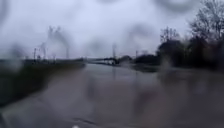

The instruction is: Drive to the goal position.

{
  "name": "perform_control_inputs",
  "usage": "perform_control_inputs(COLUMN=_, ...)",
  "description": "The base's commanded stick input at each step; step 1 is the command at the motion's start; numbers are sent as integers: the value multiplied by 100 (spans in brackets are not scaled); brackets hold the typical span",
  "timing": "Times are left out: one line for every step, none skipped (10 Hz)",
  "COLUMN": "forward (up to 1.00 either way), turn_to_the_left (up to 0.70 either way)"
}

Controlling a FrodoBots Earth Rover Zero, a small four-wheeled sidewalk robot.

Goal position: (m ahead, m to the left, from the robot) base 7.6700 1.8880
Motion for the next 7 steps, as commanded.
perform_control_inputs(forward=70, turn_to_the_left=0)
perform_control_inputs(forward=70, turn_to_the_left=0)
perform_control_inputs(forward=70, turn_to_the_left=0)
perform_control_inputs(forward=70, turn_to_the_left=0)
perform_control_inputs(forward=70, turn_to_the_left=0)
perform_control_inputs(forward=70, turn_to_the_left=0)
perform_control_inputs(forward=70, turn_to_the_left=0)
